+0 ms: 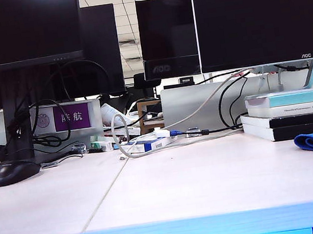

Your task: Wipe the table from right to left using the rag.

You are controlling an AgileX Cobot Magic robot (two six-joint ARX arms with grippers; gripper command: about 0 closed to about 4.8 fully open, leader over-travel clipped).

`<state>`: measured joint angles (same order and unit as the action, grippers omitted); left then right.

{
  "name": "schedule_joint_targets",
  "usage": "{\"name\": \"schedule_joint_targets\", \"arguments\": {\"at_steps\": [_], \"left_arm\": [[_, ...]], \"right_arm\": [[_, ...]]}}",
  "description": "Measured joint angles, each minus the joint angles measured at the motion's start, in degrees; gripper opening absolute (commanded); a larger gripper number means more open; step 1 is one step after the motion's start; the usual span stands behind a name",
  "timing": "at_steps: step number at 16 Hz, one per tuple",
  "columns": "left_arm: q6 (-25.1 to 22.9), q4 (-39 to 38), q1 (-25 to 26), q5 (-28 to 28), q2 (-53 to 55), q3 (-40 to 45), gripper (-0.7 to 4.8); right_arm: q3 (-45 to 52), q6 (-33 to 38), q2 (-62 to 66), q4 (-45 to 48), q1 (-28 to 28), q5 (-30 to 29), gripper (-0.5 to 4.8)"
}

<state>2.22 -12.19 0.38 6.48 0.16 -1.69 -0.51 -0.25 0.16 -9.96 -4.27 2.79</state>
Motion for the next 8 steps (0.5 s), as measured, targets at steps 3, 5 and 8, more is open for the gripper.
{"name": "schedule_joint_targets", "arguments": {"at_steps": [3,5,8], "left_arm": [[0.0,0.0,0.0,0.0,0.0,0.0,-0.05],[0.0,0.0,0.0,0.0,0.0,0.0,-0.05],[0.0,0.0,0.0,0.0,0.0,0.0,-0.05]], "right_arm": [[0.0,0.0,0.0,0.0,0.0,0.0,0.18],[0.0,1.1,0.0,0.0,0.0,0.0,0.18],[0.0,1.6,0.0,0.0,0.0,0.0,-0.03]]}}
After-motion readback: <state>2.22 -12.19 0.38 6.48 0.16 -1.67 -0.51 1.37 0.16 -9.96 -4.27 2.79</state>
